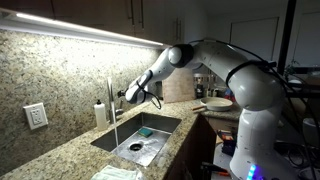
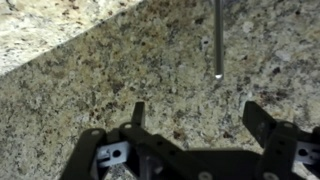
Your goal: Turn off of the water to the faucet
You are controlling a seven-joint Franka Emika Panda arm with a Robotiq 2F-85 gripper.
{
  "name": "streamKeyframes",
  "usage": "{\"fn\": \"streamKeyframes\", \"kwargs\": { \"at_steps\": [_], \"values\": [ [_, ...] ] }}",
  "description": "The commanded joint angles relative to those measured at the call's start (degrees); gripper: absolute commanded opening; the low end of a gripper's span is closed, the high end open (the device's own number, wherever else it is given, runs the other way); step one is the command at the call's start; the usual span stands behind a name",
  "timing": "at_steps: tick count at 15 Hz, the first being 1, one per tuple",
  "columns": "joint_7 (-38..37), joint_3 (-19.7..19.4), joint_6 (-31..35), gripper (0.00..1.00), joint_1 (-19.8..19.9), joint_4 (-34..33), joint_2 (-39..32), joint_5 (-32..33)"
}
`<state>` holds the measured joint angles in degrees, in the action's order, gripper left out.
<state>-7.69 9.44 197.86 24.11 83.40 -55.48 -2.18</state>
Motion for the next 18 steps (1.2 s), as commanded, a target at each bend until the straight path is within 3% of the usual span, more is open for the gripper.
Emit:
{"fn": "streamKeyframes", "kwargs": {
  "at_steps": [1,4,7,18],
  "values": [
    [-1.6,-0.5,0.0,1.0,0.5,3.7,2.9,-1.4],
    [-2.4,-4.1,-0.1,1.0,-0.2,5.2,3.5,-5.0],
    [-2.5,-4.5,0.0,1.0,0.3,6.3,3.2,-5.9],
    [-2.7,-0.2,0.0,1.0,1.4,10.4,2.5,-3.6]
  ]
}}
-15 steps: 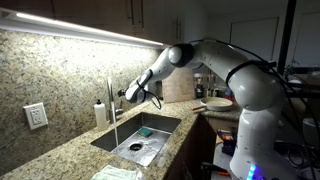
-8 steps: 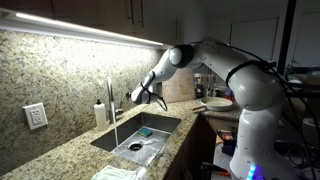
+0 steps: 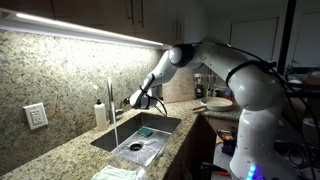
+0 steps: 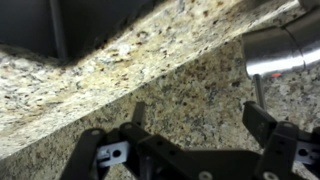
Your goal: Turn off of the water to the faucet
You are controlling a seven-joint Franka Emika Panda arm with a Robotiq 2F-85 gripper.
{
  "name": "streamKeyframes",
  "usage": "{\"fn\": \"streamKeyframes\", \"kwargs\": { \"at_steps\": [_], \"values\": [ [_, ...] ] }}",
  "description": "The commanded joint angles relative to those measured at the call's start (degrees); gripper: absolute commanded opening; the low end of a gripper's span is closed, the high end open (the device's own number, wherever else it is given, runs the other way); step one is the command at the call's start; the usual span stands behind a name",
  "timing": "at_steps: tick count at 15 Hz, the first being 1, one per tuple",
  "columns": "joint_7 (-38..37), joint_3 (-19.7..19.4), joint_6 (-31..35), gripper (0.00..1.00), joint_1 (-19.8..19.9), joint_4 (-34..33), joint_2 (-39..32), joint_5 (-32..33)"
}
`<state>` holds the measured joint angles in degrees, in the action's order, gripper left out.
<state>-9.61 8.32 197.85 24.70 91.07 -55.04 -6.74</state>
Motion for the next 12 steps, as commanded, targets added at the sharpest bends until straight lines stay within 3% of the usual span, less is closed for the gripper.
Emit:
{"fn": "streamKeyframes", "kwargs": {
  "at_steps": [1,7,12],
  "values": [
    [-0.7,1.0,0.0,1.0,0.8,2.6,2.1,1.2],
    [-0.3,2.1,0.0,1.0,0.7,0.5,2.1,2.6],
    [0.3,6.9,0.0,1.0,2.9,-1.0,1.6,5.3]
  ]
}}
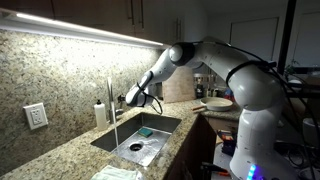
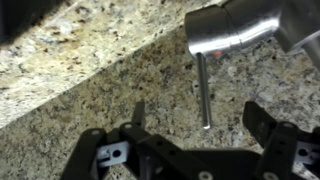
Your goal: Turn off of the water to the faucet
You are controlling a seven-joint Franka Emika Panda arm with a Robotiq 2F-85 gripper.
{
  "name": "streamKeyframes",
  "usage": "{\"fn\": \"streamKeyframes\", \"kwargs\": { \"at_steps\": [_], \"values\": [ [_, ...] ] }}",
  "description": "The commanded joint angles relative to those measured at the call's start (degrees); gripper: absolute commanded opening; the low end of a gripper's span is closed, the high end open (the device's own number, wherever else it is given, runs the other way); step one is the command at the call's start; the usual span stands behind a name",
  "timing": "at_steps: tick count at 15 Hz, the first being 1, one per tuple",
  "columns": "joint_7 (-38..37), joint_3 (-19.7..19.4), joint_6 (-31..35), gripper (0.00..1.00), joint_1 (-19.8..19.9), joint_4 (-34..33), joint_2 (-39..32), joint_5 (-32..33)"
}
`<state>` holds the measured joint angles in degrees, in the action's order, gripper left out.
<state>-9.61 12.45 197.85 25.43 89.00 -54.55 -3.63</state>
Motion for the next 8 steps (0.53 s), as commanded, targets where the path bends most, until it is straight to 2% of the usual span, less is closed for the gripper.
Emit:
{"fn": "streamKeyframes", "kwargs": {
  "at_steps": [1,2,7,8],
  "values": [
    [0.2,2.7,0.0,1.0,2.1,1.4,1.4,2.1],
    [-0.5,0.3,0.0,1.0,0.7,1.8,2.1,1.1],
    [0.0,-1.2,0.0,1.0,1.8,-2.1,2.6,0.9],
    [-0.3,-2.4,0.0,1.0,1.2,-2.8,3.1,0.8]
  ]
}}
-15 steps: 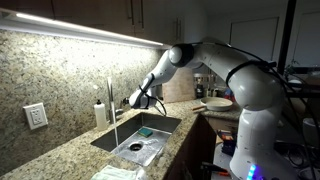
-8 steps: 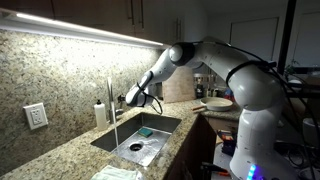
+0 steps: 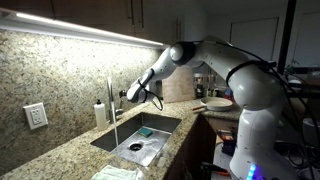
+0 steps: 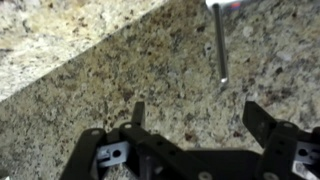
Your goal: Turn off of the water to the faucet
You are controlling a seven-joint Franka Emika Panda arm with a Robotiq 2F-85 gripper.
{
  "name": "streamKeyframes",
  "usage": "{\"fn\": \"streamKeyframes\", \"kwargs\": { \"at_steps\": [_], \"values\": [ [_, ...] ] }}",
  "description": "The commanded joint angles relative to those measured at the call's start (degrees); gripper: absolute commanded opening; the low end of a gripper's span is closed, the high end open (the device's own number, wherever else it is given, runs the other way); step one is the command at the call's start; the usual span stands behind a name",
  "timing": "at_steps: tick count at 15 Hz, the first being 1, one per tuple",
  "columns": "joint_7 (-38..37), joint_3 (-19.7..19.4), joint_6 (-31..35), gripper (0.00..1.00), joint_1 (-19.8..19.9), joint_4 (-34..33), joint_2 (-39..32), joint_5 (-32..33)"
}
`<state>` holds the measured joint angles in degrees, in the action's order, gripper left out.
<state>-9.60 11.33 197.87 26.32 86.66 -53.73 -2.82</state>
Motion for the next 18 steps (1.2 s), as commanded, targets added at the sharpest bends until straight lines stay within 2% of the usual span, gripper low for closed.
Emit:
{"fn": "streamKeyframes", "kwargs": {
  "at_steps": [1,6,13,18],
  "values": [
    [-0.2,-2.2,0.0,1.0,0.0,-1.1,2.4,-0.3],
    [-0.9,-4.0,0.0,1.0,0.3,-1.3,1.5,-1.4],
    [-0.8,-3.2,0.3,1.0,0.9,-0.2,-1.6,-1.0],
    [-0.6,-2.7,-0.3,1.0,0.6,-2.2,-4.4,-0.7]
  ]
}}
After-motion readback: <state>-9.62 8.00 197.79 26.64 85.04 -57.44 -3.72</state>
